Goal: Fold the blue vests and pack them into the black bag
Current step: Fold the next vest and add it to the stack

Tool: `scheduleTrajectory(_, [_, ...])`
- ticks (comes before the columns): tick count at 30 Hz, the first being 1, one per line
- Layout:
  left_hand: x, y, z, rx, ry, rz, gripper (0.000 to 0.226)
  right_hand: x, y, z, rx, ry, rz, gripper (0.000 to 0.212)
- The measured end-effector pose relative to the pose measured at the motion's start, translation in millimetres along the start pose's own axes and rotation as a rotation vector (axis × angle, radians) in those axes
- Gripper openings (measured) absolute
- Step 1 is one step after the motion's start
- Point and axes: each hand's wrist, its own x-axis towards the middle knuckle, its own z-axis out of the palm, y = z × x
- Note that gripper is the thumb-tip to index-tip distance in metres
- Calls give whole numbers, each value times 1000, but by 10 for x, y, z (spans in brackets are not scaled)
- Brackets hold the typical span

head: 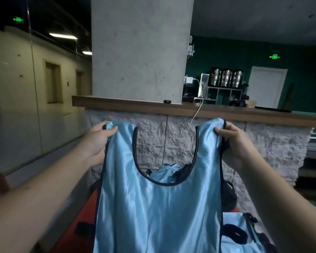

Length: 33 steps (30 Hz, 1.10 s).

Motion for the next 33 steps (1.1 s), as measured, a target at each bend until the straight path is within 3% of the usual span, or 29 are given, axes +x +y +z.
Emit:
scheduleTrajectory(7, [610, -1371, -260, 108, 68, -186, 13, 646, 1340, -587, 4, 94, 206, 16])
scheduleTrajectory(10, [880, -1972, -344, 123, 81, -257, 14, 898, 1950, -832, 11, 102, 292, 27])
scheduleTrajectory(13, [1194, -2638, -436, 165, 93, -312, 34, 1135, 2527, -1024, 7, 95, 356, 28])
scheduleTrajectory(17, [1500, -3320, -446, 261, 104, -361, 16, 1461, 3207, -1239, -2, 126, 425, 24])
scheduleTrajectory(26, [2107, -4327, -407, 424, 132, -332, 7, 2193, 4484, -1639, -50, 161, 494, 34])
scheduleTrajectory(31, [2182, -4797, -521, 811, 80, -226, 10, 2248, 4867, -1696, -354, 185, 531, 27])
scheduleTrajectory(33, [2185, -4923, -596, 970, 47, -206, 22, 2197, 4946, -1703, -500, 181, 514, 24])
